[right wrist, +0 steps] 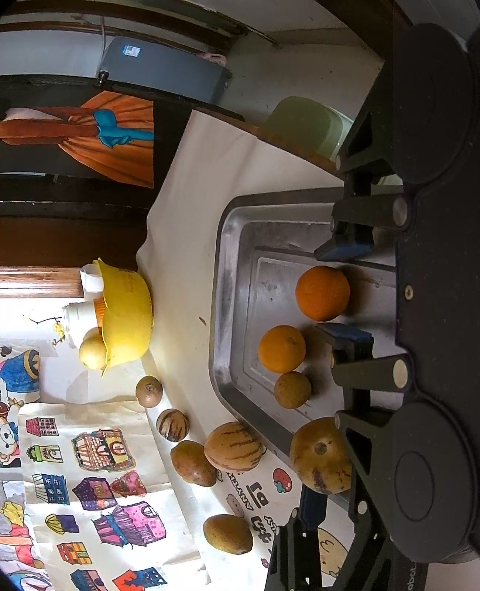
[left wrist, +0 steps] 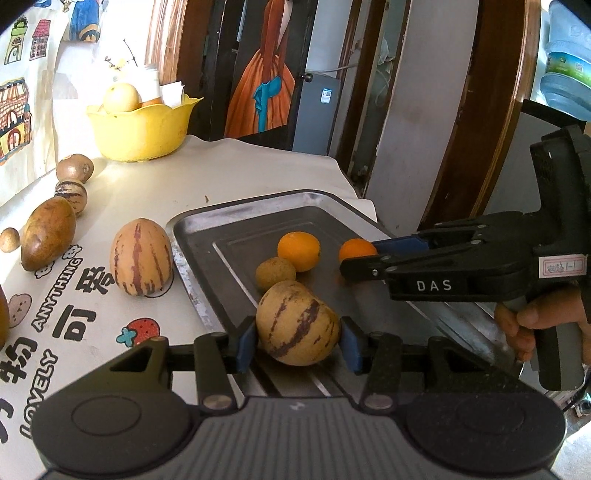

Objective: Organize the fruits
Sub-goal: 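Lower the orange into the tray with the right tool while the left tool releases the pepino there, then withdraw both open tools from the metal tray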

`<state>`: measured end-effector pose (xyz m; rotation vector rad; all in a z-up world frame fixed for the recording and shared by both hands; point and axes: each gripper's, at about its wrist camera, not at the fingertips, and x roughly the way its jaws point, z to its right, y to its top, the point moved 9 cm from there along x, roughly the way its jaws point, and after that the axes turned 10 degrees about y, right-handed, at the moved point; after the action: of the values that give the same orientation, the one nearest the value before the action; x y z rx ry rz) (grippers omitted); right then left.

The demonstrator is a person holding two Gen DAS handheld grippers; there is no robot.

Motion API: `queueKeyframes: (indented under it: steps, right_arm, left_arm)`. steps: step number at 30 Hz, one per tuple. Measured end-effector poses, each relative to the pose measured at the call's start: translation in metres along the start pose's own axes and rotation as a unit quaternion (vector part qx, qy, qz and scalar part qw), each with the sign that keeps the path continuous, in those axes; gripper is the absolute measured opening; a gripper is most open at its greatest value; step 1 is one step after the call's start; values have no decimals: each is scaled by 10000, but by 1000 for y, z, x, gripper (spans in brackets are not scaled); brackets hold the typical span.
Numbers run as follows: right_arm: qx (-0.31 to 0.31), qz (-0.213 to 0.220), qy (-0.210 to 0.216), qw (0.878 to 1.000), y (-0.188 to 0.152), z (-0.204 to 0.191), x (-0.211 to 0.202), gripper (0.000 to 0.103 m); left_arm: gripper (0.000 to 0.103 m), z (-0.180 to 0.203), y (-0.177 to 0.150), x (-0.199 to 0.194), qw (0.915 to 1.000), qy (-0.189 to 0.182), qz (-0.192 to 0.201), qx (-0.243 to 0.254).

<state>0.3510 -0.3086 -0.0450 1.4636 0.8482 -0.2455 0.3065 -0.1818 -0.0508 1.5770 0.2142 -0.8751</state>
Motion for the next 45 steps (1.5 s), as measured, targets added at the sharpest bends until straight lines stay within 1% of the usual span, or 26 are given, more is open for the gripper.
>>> queueKeyframes:
  steps: [5,8,10,11,13,14,17,19,22,26,29,32,35,38,41,45]
  right_arm:
    - [27,115,-85,9999,2,1,-9,46]
    - [40,206,-122,9997,4,1,-18,53]
    - [35,278,-162,9995,6,0,-25,60]
    - [29,310,-177,9994,6,-1,-29,62]
    - [28,372,-213,9991,6,-2,-36,68]
    - [33,404,-227,9989,6,-3,-40,70]
    - [57,465,-232,9986,5,-7,-50,76]
    - [69,506,-209,9985,4,-12,-57,82]
    - [-9,555,-219,9982,2,-21,-66,89]
    - [-208,599,-285,9976,-1,-35,-78,97]
    - [-253,601,-218,9976,-6,-47,-87,102]
    - [-318,549,-165,9978,-13,-58,-92,102]
    - [-384,458,-208,9980,-24,-70,-97,102]
    - [-368,387,-158,9985,-36,-83,-102,102]
    - [-351,320,-130,9988,-50,-97,-107,102]
    - [-369,231,-207,9988,-64,-111,-111,102]
  left_arm:
    - [60,-3,0,-8,9999,-41,89,-98]
    - [66,-5,1,-16,9997,-15,167,-161]
    - [73,-8,2,-23,9994,43,233,-251]
    - [74,-10,2,-27,9991,79,261,-314]
    - [81,-13,3,-35,9984,148,323,-443]
    - [82,-15,3,-39,9979,188,364,-493]
    - [90,-19,4,-52,9965,297,485,-607]
    - [98,-21,4,-61,9954,348,551,-702]
    - [103,-29,3,-73,9931,430,624,-896]
    - [102,-40,-2,-88,9888,608,680,-1180]
    - [103,-48,-8,-97,9866,771,652,-1279]
    - [103,-57,-17,-104,9843,977,578,-1351]
    - [103,-63,-28,-110,9830,1099,479,-1392]
    - [103,-68,-40,-115,9818,1224,389,-1399]
    - [103,-72,-54,-123,9811,1307,312,-1392]
    - [103,-79,-71,-132,9797,1368,188,-1451]
